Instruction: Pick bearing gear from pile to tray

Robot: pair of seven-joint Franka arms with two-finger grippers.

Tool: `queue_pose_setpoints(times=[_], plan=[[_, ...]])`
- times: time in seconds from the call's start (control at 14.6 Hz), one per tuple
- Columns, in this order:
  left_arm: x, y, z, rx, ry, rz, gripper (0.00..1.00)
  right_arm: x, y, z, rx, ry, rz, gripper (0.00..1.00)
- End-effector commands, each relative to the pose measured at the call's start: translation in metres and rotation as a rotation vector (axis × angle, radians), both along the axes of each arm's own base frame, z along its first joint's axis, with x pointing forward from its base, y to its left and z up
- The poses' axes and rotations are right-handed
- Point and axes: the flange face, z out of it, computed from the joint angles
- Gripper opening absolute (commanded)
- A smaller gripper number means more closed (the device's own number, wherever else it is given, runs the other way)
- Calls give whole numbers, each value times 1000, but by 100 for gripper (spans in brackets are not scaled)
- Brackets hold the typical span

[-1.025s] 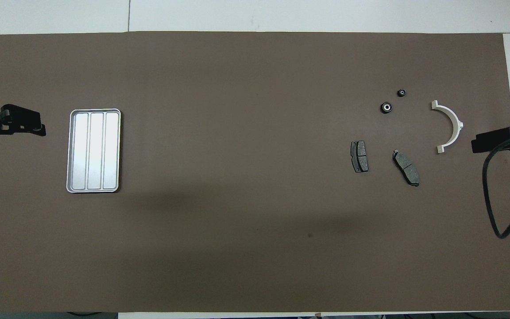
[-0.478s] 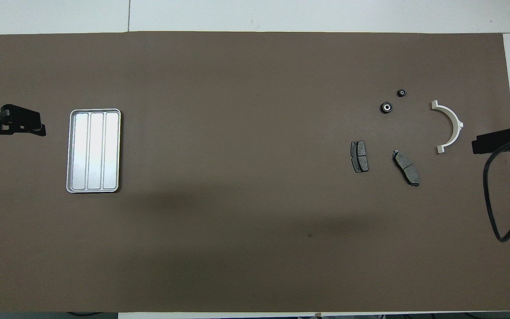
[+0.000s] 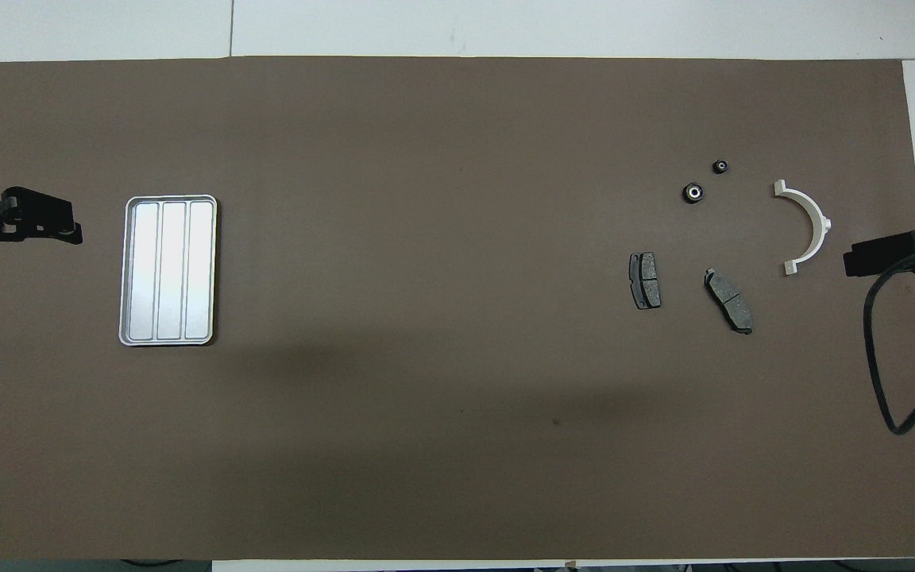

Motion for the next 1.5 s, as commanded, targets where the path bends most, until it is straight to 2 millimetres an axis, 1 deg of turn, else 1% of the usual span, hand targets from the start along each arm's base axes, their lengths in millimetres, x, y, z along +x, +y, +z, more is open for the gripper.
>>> queue_pose_setpoints(times=[0.0, 0.14, 0.21, 0.27, 0.34, 0.41, 0.48, 0.68, 0.96, 1.09, 1.3, 1.44], plan=[[-8, 0, 3, -5, 7, -13, 100, 8, 0, -22, 2, -18, -7, 100], [-8, 0, 3, -5, 7, -13, 100, 11, -1, -53, -12, -3, -5, 100], [-8, 0, 3, -5, 5, -13, 100, 14, -3, -72, -12, -1, -9, 100], [-8, 0, 3, -5, 5, -13, 100, 17, -7, -96, -12, -7, -14, 100], [-8, 0, 3, -5, 7, -13, 100, 21, -7, -119, -12, -24, -14, 100], [-8, 0, 3, -5, 7, -11, 100, 28, -7, -134, -12, -41, -15, 100], [-8, 0, 3, -5, 7, -13, 100, 39, -8, -154, -12, -33, -19, 100], [-8, 0, 3, -5, 5, -13, 100, 69, -21, -208, -8, -36, -119, 100], [-8, 0, 3, -5, 7, -13, 100, 89, -18, -270, -8, -11, -154, 100], [-8, 0, 3, -5, 7, -11, 100, 99, -15, -295, -5, -24, -186, 100], [-9, 0, 4, -5, 5, -13, 100, 111, -13, -316, -2, -43, -209, 100], [-8, 0, 3, -5, 7, -13, 100, 124, -15, -330, -1, -49, -216, 100]])
